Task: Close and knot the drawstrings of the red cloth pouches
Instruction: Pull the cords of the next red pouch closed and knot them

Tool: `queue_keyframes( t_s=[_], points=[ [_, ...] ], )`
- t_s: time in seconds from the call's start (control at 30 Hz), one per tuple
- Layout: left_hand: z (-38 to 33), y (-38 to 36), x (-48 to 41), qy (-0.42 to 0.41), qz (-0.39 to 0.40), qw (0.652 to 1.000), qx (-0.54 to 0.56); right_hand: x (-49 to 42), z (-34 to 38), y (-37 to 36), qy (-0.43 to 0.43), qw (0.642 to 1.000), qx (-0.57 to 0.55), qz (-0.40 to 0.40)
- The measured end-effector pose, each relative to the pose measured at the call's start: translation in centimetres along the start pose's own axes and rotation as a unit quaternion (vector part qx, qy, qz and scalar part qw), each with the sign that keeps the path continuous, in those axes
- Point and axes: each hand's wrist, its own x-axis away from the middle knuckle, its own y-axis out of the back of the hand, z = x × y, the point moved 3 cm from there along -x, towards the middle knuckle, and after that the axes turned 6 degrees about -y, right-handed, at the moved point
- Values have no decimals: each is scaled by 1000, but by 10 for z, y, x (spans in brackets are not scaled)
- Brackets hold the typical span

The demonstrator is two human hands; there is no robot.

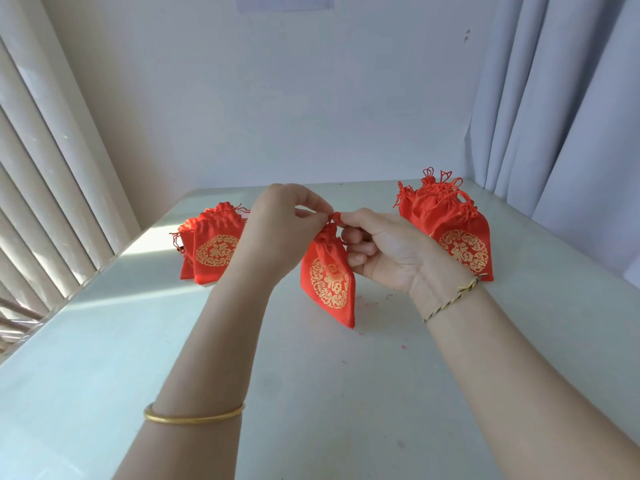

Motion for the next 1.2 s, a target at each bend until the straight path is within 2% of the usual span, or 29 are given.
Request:
queue_keyframes(
  t_s=[0.27, 0.5, 0.57, 0.67, 0.73, 0.8, 0.9, 1.0, 1.07, 1.17, 1.2],
  points=[
    [-3, 1, -1, -57, 29, 994, -85, 2, 3, 0, 9, 1000, 11, 10],
    [-6, -3, -1, -94, -10, 989, -116, 6, 11, 5, 53, 996, 68, -8],
    [-3, -2, -1, -70, -17, 989, -127, 9, 15, 14, 74, 989, 120, -42],
    [-1, 3, 0, -36, -13, 992, -124, 14, 22, 30, 127, 955, 238, -126],
    [-7, -1, 3, -12, 22, 997, -71, 18, 22, 38, 139, 944, 262, -144],
    [-13, -16, 8, 28, 59, 997, 32, 25, 19, 48, 153, 929, 288, -174],
    [-18, -47, 12, 99, 66, 975, 190, 42, 14, 66, 213, 902, 317, -202],
    [-31, -79, 9, 154, 69, 947, 273, 65, 4, 96, 171, 909, 330, -187],
    [-43, -97, 6, 169, 82, 937, 296, 77, 3, 119, 159, 874, 404, -219],
    [-57, -123, 2, 167, 100, 925, 326, 80, 5, 153, 159, 793, 509, -294],
    [-58, -129, 1, 157, 102, 924, 332, 76, 5, 161, 149, 786, 514, -310]
  ],
)
